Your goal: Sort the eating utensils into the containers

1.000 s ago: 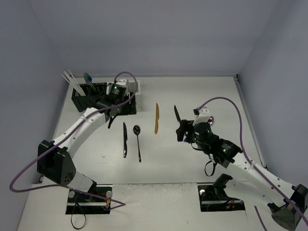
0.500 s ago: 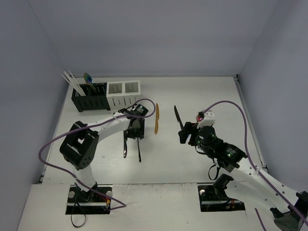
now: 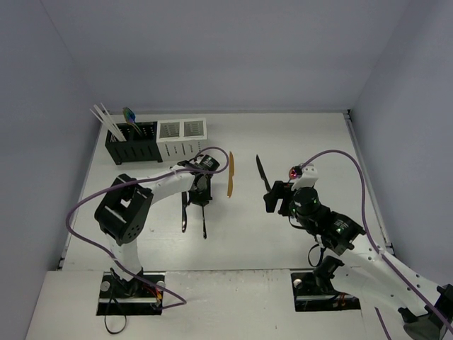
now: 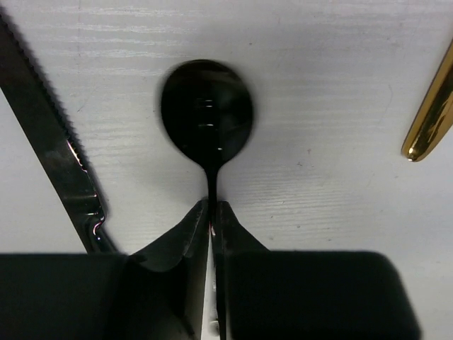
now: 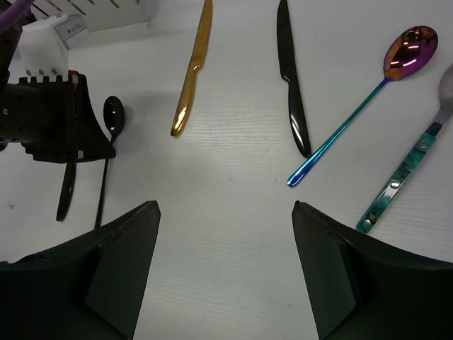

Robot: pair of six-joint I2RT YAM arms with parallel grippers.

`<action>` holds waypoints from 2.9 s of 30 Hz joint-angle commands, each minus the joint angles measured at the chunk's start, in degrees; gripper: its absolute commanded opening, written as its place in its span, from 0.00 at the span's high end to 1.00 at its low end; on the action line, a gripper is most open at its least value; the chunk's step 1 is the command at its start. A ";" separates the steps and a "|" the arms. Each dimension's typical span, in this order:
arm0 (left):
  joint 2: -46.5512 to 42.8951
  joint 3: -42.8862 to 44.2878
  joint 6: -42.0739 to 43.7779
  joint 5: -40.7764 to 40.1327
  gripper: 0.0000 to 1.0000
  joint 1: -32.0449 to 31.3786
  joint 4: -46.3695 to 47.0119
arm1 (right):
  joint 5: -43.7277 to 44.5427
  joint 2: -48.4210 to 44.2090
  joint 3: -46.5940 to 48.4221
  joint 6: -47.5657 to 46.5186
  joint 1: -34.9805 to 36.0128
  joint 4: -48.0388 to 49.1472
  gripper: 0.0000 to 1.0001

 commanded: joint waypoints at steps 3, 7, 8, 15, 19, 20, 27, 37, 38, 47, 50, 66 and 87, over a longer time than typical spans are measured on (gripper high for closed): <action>-2.94 0.17 -0.23 -0.79 1.00 -0.22 0.90 | 2.51 0.34 -0.02 0.26 -0.42 1.82 0.27; -13.67 2.45 2.78 -4.80 1.00 -0.90 0.98 | 2.51 0.25 0.15 -0.08 -0.42 1.82 0.27; -15.41 3.21 4.99 -5.86 1.00 -1.04 1.13 | 2.65 0.32 0.22 -0.16 -0.42 1.82 0.27; -29.39 4.58 25.07 -14.59 1.00 2.17 21.32 | 2.21 1.41 1.74 -0.39 -0.42 1.82 0.27; -28.28 5.66 32.35 -6.33 1.00 10.15 35.51 | 1.97 1.55 2.15 -1.07 -0.51 1.82 0.27; -27.12 6.39 33.10 -4.06 1.00 12.42 38.31 | 1.92 1.45 2.05 -1.12 -0.51 1.82 0.27; -14.01 17.90 38.88 4.57 1.00 22.12 48.54 | 1.10 1.15 1.57 -1.56 -0.42 1.82 0.27; -2.21 22.68 40.57 5.87 1.00 26.23 53.44 | 1.44 1.87 1.31 -3.43 -0.60 1.82 0.27; -2.14 21.36 40.57 5.78 1.00 26.25 54.30 | 1.45 2.05 1.34 -3.43 -0.60 1.82 0.27; -4.11 10.47 37.81 4.93 0.96 26.16 59.52 | 4.62 3.22 1.48 -1.32 -0.83 1.07 0.27; -5.63 9.06 37.47 4.76 0.93 26.19 59.52 | 5.59 4.38 1.56 0.67 -1.53 0.59 0.27; -24.80 -3.26 29.36 2.48 0.44 25.82 55.36 | 0.05 19.82 8.58 3.52 -26.84 -4.51 0.28; -51.04 -8.64 20.20 17.42 0.35 22.47 4.18 | -1.78 47.15 14.15 2.46 -31.92 -0.10 0.45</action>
